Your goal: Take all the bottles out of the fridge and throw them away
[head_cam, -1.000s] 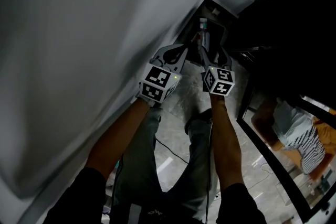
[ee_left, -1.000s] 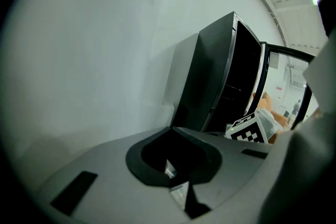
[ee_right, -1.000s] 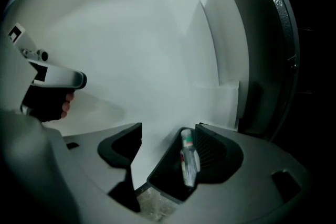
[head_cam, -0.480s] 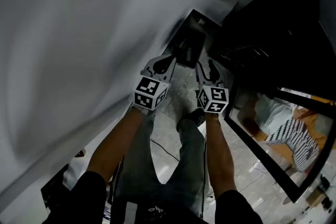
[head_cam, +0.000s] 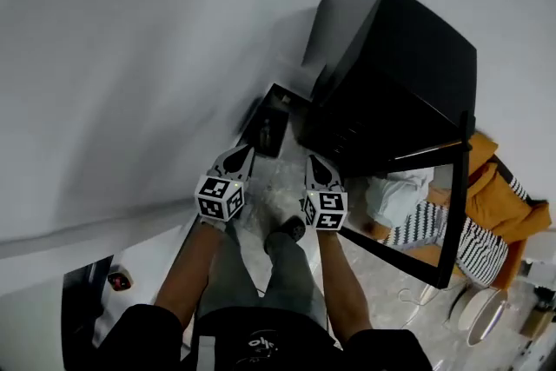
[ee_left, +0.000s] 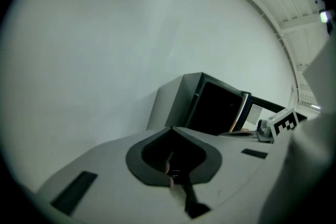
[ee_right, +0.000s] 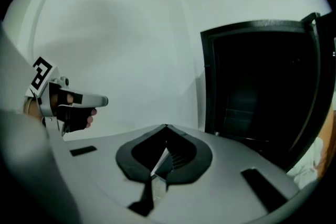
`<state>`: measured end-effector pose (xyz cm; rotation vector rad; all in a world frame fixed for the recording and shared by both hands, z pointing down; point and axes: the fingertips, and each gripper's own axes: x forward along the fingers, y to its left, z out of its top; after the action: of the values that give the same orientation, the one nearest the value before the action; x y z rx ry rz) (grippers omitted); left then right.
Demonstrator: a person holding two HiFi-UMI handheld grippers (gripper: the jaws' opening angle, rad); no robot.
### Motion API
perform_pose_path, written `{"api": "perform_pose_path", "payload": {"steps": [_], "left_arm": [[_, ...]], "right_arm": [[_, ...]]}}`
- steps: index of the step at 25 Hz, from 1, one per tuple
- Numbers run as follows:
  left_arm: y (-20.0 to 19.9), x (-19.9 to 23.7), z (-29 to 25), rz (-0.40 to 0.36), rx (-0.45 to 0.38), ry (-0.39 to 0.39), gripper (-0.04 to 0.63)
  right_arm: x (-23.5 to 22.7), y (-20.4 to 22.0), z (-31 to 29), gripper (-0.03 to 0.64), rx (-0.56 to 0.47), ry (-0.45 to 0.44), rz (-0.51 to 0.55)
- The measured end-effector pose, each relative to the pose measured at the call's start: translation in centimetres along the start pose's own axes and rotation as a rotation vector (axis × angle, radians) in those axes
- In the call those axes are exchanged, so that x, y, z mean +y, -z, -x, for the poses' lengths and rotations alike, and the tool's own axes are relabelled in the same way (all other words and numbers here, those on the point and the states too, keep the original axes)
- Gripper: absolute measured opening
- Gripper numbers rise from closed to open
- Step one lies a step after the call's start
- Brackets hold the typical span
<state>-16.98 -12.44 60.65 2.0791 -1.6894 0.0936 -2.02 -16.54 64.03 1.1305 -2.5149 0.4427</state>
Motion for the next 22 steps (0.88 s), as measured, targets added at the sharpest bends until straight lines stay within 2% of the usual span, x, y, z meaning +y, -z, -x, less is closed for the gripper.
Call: {"api": "perform_pose_path", "payload": {"steps": [5, 10, 15, 19, 22], "left_arm": [[-5.1, -5.6, 2.9, -0.033, -0.046, 0.080, 0.002], [-8.3, -9.5, 6.6, -0.061, -0.053, 0.188, 0.002], [-9.5, -12.1, 11.7, -0.081, -0.017, 0.282, 0.002], [-10.1, -14.4, 15.1, -0.076, -0.009, 0.401, 0.002], [-10.0, -15.8, 17.1, -0.096, -0.004, 0.459, 0.002]], "right_arm": [[0.0, -5.7, 8.6, 0.008, -0.067, 0.036, -0.021], [1.8, -8.7, 15.5, 0.008, -0.143, 0.109, -0.111], [6.1, -9.4, 21.4, 0.008, -0.179, 0.171, -0.171], [8.9, -9.2, 25.1, 0.008, -0.202, 0.213, -0.203], [10.2, -8.8, 27.3, 0.008, -0.213, 0.246, -0.216]]}}
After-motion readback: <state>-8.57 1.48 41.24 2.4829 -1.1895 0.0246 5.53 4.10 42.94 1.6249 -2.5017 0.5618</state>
